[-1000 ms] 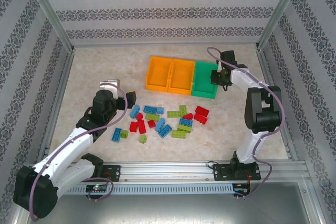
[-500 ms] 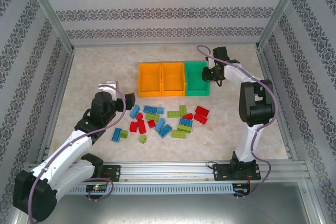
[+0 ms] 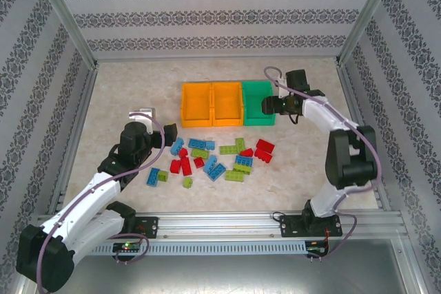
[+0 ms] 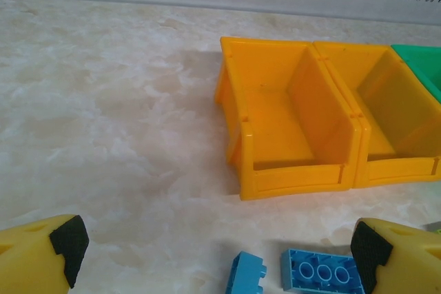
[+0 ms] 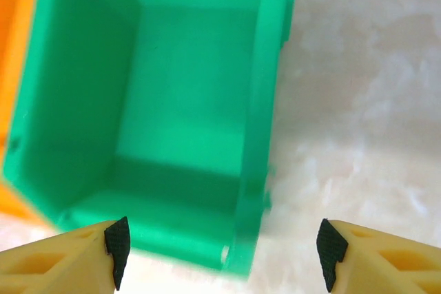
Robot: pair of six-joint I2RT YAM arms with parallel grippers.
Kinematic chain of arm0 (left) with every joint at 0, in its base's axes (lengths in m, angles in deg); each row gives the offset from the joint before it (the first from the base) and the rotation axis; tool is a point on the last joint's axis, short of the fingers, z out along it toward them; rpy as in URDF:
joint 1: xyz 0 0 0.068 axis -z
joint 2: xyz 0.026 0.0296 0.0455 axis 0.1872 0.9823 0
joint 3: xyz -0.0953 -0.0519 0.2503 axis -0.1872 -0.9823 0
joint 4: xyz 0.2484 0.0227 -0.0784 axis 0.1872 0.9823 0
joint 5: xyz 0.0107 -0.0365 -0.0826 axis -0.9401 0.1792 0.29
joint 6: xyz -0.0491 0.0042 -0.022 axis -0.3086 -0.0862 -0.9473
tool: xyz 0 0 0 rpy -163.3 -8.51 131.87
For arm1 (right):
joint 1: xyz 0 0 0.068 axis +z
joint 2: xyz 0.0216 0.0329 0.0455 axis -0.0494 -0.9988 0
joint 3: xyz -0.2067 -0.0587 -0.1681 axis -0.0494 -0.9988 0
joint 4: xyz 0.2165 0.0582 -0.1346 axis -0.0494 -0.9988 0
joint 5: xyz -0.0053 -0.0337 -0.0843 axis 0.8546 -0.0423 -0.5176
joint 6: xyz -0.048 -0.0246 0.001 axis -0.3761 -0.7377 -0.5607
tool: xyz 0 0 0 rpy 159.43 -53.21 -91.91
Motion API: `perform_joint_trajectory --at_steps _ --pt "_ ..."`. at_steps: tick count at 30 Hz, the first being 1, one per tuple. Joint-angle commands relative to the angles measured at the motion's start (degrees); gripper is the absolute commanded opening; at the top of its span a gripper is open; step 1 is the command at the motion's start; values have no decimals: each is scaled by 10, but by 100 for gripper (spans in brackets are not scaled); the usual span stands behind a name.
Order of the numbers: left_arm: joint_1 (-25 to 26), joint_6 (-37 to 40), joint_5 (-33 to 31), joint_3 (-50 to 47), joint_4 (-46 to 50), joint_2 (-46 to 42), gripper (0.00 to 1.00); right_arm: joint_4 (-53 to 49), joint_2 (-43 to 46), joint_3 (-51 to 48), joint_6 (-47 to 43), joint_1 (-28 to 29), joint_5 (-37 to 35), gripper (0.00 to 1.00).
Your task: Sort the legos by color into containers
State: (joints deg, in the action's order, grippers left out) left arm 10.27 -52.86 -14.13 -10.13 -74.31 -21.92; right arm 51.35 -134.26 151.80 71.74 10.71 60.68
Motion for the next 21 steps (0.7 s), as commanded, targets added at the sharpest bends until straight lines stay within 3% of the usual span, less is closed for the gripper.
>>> perform_joint_trajectory --at_steps 1,7,11,21 --pt "9 -16 17 -6 -11 2 100 -26 54 -67 33 23 2 75" --pt "11 -26 51 5 -22 13 100 -46 156 -179 65 98 -19 76" --pt "12 -32 59 9 -23 25 100 -79 183 -196 86 149 -37 76" --pt "13 -41 66 6 -26 27 100 -104 183 -226 121 180 -60 75"
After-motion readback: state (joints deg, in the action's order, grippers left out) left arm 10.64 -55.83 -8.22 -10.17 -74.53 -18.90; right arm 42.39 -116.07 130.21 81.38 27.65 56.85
